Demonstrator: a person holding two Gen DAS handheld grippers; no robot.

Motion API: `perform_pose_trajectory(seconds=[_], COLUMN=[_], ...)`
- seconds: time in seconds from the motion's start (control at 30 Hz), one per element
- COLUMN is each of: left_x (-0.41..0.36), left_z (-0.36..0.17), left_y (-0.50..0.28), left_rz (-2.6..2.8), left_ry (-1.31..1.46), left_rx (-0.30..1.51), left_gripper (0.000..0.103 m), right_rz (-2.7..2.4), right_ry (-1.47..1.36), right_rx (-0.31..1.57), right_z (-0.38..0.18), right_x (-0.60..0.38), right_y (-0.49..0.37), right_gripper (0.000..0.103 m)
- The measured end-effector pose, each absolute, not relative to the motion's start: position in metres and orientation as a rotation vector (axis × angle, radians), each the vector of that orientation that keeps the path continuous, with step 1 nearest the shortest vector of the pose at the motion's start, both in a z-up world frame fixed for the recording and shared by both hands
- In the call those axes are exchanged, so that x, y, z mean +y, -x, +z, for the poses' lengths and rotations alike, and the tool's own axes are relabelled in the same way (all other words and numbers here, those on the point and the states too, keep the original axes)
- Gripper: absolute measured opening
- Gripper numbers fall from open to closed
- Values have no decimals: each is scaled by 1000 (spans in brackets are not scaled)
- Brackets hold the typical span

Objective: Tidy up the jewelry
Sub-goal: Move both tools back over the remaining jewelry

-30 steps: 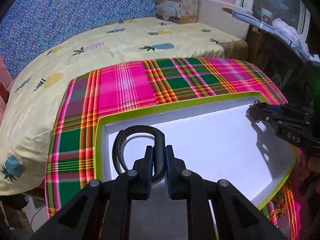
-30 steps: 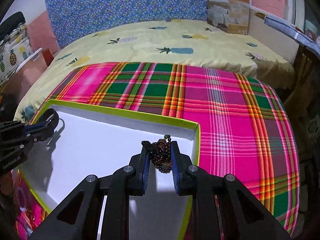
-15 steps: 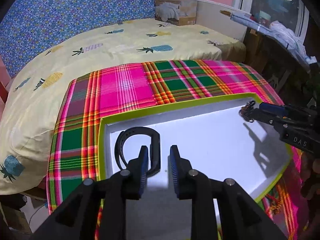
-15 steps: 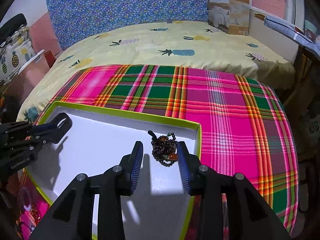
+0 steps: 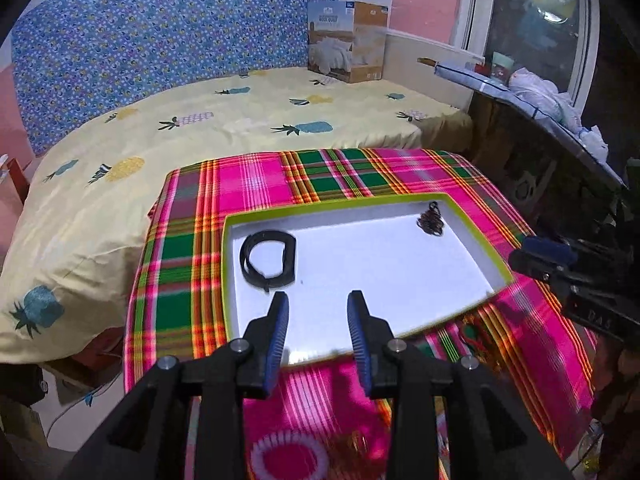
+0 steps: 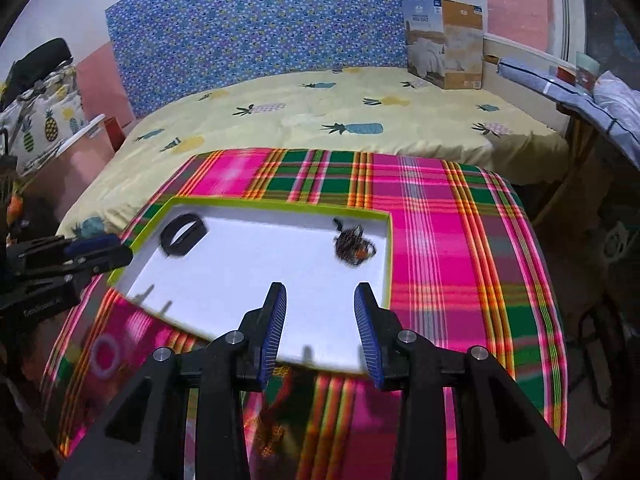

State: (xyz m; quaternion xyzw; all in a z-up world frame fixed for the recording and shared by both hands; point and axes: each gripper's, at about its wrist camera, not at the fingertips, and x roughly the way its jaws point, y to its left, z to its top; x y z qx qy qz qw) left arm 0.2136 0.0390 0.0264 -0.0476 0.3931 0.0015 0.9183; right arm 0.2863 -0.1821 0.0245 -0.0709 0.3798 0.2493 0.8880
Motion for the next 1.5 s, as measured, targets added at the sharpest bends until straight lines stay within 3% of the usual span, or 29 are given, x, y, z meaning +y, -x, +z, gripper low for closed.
perform_pose_trajectory(seconds=[0.67, 1.5], left_x=[25, 18], left_z=[26, -1], left_y=[-117, -68], left_rz=[40, -32], left_ry=[109, 146], left_rx=[747, 786], left_gripper=[32, 32], right_rz=[536, 529], right_ry=[144, 92], right_rx=[748, 789], right_z=[29, 3], right_x=[-194, -209], right_y=[-178, -144], right_gripper=[36, 36])
